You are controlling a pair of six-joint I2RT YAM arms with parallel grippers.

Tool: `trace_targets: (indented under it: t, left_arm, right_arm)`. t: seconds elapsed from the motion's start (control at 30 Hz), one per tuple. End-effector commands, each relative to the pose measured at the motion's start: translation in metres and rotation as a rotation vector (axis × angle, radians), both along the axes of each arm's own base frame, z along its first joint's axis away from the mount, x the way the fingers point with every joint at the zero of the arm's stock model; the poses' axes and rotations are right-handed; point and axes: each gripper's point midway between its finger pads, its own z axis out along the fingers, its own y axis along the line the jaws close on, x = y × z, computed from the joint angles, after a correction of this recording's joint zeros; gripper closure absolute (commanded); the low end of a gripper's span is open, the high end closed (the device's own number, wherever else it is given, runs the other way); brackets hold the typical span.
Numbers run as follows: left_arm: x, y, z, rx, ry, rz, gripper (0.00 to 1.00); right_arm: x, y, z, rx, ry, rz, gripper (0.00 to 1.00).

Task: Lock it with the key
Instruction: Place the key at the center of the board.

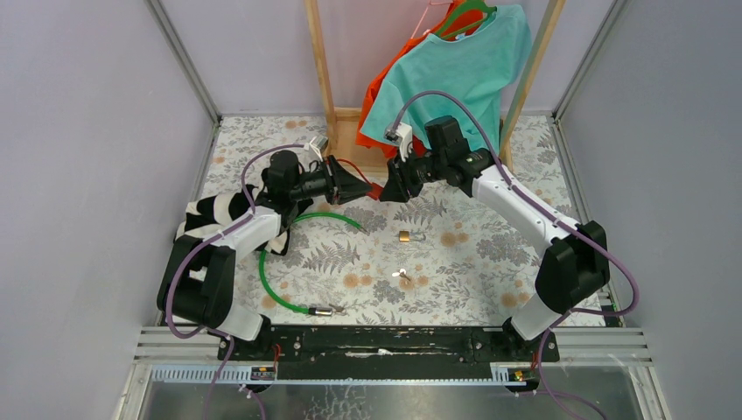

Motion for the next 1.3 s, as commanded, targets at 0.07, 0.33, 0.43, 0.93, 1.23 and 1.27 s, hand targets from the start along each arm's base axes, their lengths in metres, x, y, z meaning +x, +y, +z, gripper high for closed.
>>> trace_targets:
  t: [0.07, 0.33, 0.43, 0.93, 1.23, 1.27]
  left_arm:
    - [0.001, -0.001, 0.019, -0.033, -0.079, -0.012, 1.00]
    - [0.001, 0.000, 0.020, -0.035, -0.081, -0.009, 1.00]
    - [0.000, 0.000, 0.019, -0.035, -0.079, -0.009, 1.00]
    - [0.004, 0.003, 0.013, -0.027, -0.062, 0.040, 1.00]
    - [0.015, 0.019, 0.007, -0.023, -0.087, 0.125, 1.00]
    - [0.016, 0.022, 0.006, -0.023, -0.087, 0.137, 1.00]
  right_arm:
    - [-0.001, 0.005, 0.003, 0.020, -0.053, 0.032, 0.59]
    - [0.001, 0.005, 0.005, 0.025, -0.067, 0.024, 0.61]
    - [0.005, 0.006, 0.006, 0.023, -0.071, 0.000, 0.65]
    - [0.012, -0.006, -0.002, -0.031, -0.141, -0.052, 1.00]
    - [0.001, -0.019, -0.019, -0.093, -0.139, -0.019, 1.00]
    - [0.000, -0.020, -0.020, -0.095, -0.134, -0.018, 1.00]
